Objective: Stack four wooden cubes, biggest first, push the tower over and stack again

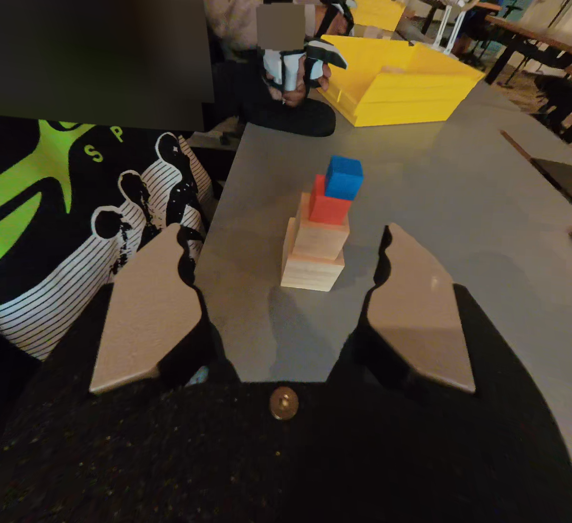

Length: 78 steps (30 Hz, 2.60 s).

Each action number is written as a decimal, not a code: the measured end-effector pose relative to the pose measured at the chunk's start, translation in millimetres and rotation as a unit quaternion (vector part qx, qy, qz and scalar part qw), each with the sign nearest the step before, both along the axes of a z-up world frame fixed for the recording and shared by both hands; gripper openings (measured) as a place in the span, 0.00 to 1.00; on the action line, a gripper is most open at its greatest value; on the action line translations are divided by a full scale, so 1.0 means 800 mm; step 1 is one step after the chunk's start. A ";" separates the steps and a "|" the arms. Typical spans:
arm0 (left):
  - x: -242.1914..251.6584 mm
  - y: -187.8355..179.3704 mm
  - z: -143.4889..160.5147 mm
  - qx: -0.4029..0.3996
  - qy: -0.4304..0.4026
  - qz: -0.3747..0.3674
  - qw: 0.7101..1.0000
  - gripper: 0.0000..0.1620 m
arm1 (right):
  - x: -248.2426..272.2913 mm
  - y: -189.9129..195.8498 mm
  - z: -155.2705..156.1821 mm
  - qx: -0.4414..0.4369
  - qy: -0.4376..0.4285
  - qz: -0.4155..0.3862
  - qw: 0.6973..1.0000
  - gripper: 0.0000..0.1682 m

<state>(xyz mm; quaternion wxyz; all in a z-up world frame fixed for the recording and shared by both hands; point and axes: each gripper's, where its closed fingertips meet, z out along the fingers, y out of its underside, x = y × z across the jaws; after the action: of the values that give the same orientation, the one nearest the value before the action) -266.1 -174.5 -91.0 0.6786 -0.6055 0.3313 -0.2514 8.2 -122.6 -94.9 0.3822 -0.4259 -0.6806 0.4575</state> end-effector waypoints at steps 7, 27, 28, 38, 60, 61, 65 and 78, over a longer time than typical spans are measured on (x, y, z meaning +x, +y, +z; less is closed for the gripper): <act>0.002 -0.003 0.001 -0.009 -0.006 -0.019 1.000 0.63 | -0.014 0.015 -0.014 -0.031 0.068 -0.022 0.997 0.69; 0.154 -0.006 0.027 -0.078 0.078 -0.090 0.990 0.51 | 0.000 0.036 -0.018 -0.056 0.149 -0.081 0.984 0.80; 0.170 -0.005 0.024 -0.084 0.098 -0.097 0.987 0.48 | 0.001 0.037 -0.018 -0.056 0.151 -0.084 0.983 0.80; 0.280 0.012 -0.016 -0.094 0.268 -0.116 0.952 0.00 | 0.003 0.037 -0.021 -0.039 0.145 -0.100 0.984 0.76; 0.306 0.065 -0.048 -0.134 0.331 -0.075 0.931 0.00 | 0.004 0.040 -0.020 -0.049 0.144 -0.101 0.983 0.73; 0.305 0.067 -0.047 -0.133 0.330 -0.073 0.932 0.00 | 0.004 0.040 -0.020 -0.050 0.144 -0.102 0.983 0.73; 0.303 0.076 -0.043 -0.131 0.331 -0.067 0.932 0.00 | 0.004 0.041 -0.019 -0.052 0.145 -0.103 0.983 0.73; 0.298 0.105 -0.052 -0.143 0.330 -0.059 0.931 0.00 | 0.004 0.042 -0.019 -0.053 0.146 -0.105 0.982 0.72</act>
<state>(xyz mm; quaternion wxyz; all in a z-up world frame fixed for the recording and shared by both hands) -27.9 -90.7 -132.2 0.4212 -0.7240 0.5325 -0.1220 11.6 -89.1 -110.3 0.4998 -0.4433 -0.5442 0.5076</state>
